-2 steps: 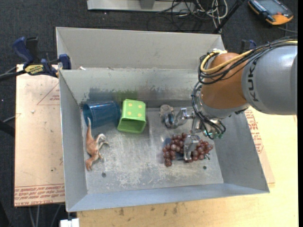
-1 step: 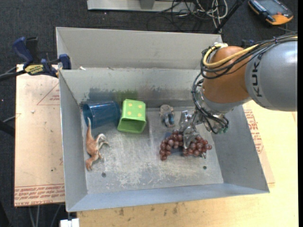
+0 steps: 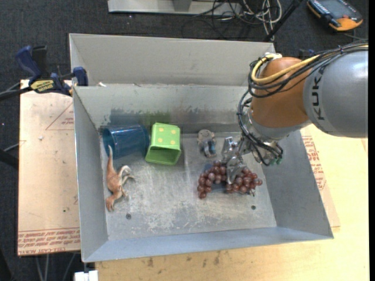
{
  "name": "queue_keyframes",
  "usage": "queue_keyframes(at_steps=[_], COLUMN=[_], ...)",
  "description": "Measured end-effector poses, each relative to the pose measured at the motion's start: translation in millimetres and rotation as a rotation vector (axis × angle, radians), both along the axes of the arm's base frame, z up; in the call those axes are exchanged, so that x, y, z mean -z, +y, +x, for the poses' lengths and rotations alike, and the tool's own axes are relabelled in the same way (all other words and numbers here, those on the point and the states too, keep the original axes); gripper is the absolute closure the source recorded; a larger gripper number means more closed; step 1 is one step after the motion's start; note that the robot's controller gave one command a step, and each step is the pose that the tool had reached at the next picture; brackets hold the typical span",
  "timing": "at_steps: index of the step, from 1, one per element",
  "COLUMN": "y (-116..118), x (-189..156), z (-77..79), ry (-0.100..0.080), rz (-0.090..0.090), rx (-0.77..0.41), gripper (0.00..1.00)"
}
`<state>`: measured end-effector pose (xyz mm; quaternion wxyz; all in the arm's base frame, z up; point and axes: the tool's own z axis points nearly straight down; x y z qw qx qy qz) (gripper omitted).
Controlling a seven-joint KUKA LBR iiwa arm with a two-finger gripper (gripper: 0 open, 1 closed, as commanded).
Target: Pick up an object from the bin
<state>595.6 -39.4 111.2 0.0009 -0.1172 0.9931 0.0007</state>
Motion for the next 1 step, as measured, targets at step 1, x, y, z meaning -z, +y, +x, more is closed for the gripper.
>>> queue_keyframes(at_steps=[1], y=[-7.1], x=[-38.3], z=[-0.8], ry=[0.008], rz=[0.001], rx=[-0.005], gripper=[1.00])
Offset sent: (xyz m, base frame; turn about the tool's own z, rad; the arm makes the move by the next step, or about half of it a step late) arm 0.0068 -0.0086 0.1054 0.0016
